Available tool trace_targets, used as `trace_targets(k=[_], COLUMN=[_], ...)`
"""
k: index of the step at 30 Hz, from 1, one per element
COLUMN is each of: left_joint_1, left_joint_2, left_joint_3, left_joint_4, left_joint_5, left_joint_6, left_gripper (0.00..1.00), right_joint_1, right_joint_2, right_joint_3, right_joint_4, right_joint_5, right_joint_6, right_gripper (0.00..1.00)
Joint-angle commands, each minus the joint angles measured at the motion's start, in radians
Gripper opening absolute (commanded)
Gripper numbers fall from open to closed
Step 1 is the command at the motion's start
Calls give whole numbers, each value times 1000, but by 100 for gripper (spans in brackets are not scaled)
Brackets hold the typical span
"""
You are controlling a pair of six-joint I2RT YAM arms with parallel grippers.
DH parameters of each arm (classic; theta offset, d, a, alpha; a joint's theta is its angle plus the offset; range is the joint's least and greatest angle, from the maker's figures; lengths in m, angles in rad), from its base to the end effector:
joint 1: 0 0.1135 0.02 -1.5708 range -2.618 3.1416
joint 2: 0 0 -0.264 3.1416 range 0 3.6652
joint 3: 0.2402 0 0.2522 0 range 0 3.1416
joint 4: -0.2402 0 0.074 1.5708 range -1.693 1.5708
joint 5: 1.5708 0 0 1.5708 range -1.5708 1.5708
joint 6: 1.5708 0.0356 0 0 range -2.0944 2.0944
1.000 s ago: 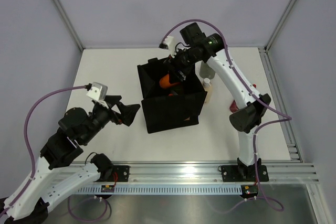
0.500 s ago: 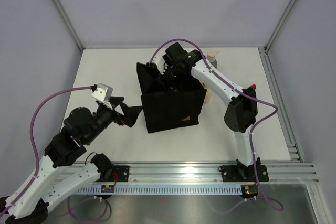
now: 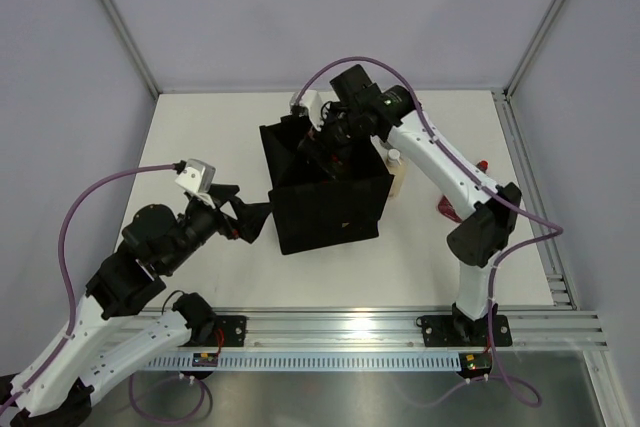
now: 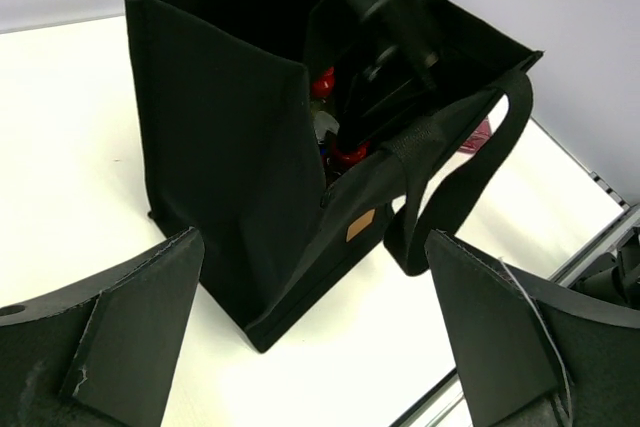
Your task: Place the personal care products into the canvas bag
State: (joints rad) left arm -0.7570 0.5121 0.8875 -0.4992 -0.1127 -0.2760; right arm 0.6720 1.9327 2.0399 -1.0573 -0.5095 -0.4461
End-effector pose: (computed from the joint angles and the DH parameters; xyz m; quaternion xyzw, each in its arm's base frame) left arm 0.0786 -0.0687 0.3750 0.1420 0.7356 -0.2897 0.5956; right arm 0.3114 0.2699 0.3608 -0.5540 0.7404 0.2717 0.2666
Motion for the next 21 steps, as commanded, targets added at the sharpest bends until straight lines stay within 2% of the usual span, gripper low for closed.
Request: trace_targets(k=[1,5,7,9,10,11,13,14,17,21], left_joint_1=[2,2,2,2,2,2,2,2,2,4], left_joint_2=[-6,17,40,51,60,74,86,101,120,132], left_joint_3=[22,57,82,100,105,110,125,129,137,122], left_joint_4=[47,47,47,50,54,56,59,60,73,91], left_joint_5=[25,24,27,27,24,13,10,8,11,28], left_joint_6=[-22,-28,-31,-34,-35,-35,-29,-25,-29,-43], left_gripper=[99,99,99,99,99,99,99,99,99,99], right_joint_1=[-12,-99,-230,-331,-426,-472,-576,-606,-699,-718], right_joint_2=[-156,-236,-296,-354,-423,-455,-559,-589,-672,-612], right_joint_3=[117,230,214,96,39,-72,-194,-324,-552,-743], right_joint_4=[-49,-72,-53,29,57,81,144,193,284,365], right_joint_5=[-49,-110,-211,-271,-309,-329,-340,-339,-342,-279], right_joint_6=[-13,42,113,183,197,202,192,187,170,200], right_gripper=[100,100,99,100,99,99,99,99,99,99])
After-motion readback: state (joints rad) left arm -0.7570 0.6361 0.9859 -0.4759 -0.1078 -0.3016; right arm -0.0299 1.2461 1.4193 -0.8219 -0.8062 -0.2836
